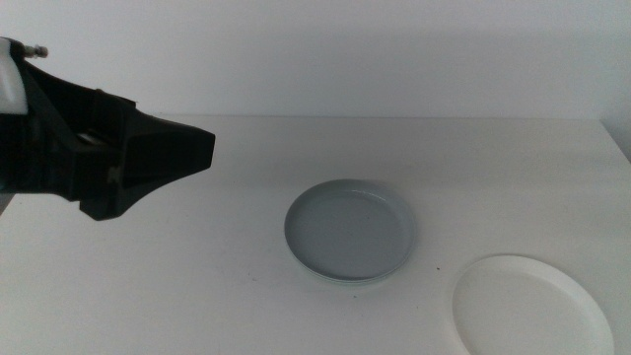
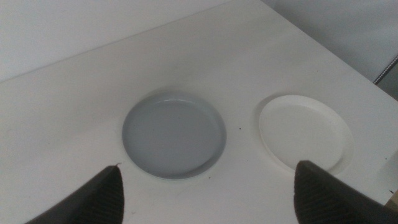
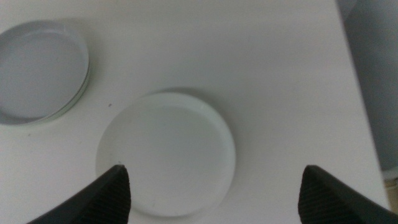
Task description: Stack the three bowls on top of each other.
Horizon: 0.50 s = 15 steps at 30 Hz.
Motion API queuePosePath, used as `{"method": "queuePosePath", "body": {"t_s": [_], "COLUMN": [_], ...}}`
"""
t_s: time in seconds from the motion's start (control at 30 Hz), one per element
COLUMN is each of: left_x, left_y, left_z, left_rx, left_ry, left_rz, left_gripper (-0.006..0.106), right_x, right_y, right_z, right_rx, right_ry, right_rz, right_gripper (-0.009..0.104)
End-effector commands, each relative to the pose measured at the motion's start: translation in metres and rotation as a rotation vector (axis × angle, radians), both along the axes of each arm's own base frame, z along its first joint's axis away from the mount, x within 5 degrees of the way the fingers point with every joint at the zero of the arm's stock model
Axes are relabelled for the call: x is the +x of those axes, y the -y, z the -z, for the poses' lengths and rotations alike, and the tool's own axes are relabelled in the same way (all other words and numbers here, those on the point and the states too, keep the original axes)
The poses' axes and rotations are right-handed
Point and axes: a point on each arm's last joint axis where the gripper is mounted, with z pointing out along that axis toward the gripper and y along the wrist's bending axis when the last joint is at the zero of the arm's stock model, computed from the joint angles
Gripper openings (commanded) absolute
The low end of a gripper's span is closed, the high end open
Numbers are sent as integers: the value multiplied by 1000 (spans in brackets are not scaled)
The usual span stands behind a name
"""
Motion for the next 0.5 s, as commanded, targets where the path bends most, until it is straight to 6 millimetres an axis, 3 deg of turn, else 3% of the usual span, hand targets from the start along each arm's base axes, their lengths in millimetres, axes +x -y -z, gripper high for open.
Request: {"method": "queuePosePath", "body": {"t_s": [0.0, 0.27, 0.47], "left_x": [0, 0, 0], "left_y": [0, 0, 0], "left_z": [0, 0, 0], "left_rx": [-9, -7, -7], "left_ry": [7, 9, 9], "left_rz": [-5, -4, -4], "left_gripper": [94, 94, 94], "right_x": [8, 27, 65], "right_y": [-1, -7, 7], "right_z": [0, 2, 33], "right_rx": [24, 141, 11], "right_ry": [-28, 1, -244], "right_rz": [6, 34, 124], "right_gripper": [93, 93, 92]}}
